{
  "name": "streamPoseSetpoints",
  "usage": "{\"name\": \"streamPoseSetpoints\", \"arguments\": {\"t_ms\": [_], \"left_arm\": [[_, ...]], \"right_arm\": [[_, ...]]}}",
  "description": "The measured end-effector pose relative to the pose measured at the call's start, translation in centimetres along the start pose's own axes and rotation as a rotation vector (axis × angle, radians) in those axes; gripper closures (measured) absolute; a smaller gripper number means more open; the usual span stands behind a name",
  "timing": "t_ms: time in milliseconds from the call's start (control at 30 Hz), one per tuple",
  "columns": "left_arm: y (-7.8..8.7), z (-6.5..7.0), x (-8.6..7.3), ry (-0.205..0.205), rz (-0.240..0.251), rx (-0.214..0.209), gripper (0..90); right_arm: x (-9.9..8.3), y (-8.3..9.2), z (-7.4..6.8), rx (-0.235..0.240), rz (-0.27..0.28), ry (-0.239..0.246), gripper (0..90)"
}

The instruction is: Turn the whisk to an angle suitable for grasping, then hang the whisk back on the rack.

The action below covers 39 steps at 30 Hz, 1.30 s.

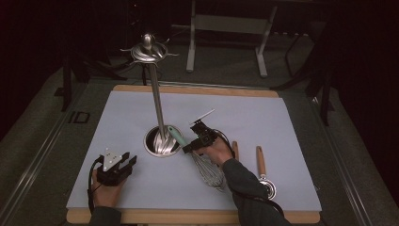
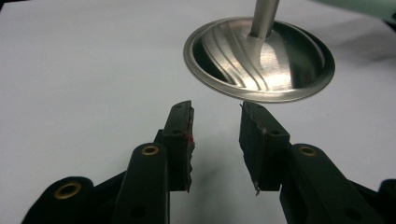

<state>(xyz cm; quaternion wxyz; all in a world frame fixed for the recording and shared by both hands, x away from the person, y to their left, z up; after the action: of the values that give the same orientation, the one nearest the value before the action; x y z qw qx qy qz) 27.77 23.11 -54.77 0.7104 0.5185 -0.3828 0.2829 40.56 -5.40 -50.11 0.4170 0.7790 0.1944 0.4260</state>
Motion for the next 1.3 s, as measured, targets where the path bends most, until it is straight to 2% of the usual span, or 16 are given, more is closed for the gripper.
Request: {"name": "streamPoseSetpoints", "arguments": {"t_ms": [133, 333, 367, 467, 600, 967, 1133, 1233, 1300], "left_arm": [[-0.2, -0.4, 0.2, 0.004, 0.015, 0.027, 64.5], [-0.2, -0.6, 0.2, 0.003, 0.019, 0.036, 62.5], [-0.2, -0.5, 0.1, -0.001, 0.018, 0.042, 62.5], [-0.4, 0.0, 0.0, -0.047, 0.008, 0.076, 61.1], [-0.5, 0.1, 0.0, -0.058, 0.002, 0.092, 60.3], [-0.5, 0.1, 0.0, -0.055, 0.0, 0.102, 59.1], [-0.5, 0.1, 0.0, -0.052, 0.002, 0.107, 58.8], [-0.5, 0.1, -0.1, -0.051, 0.003, 0.108, 58.7], [-0.5, 0.1, -0.1, -0.049, 0.005, 0.11, 58.6]], "right_arm": [[0.3, 0.7, -0.3, 0.004, 0.04, 0.008, 68.8], [0.6, 1.9, -0.9, 0.005, 0.101, 0.023, 68.8], [0.6, 1.9, -0.9, 0.005, 0.101, 0.023, 68.8], [0.6, 2.8, -1.3, -0.005, 0.133, 0.055, 68.8], [0.6, 3.2, -1.5, -0.012, 0.144, 0.068, 68.8], [0.4, 4.1, -1.9, -0.02, 0.182, 0.09, 68.9], [0.5, 5.1, -2.4, -0.023, 0.22, 0.128, 68.9], [0.6, 5.2, -2.5, -0.027, 0.225, 0.135, 68.9], [0.8, 5.8, -3.1, -0.023, 0.253, 0.166, 68.9]]}}
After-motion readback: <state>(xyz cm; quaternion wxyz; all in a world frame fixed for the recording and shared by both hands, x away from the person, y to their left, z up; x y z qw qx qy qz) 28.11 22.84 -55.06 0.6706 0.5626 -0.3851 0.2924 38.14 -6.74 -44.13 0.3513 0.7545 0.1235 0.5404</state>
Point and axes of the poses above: each handheld gripper's, and its own axes: y roughly backward along the jaws, x roughly out of its top, z roughly to its right, the point moved 2 cm from there along -y, roughly forward along the jaws, and after that the axes turned 12 degrees about y, right-handed, at the moved point
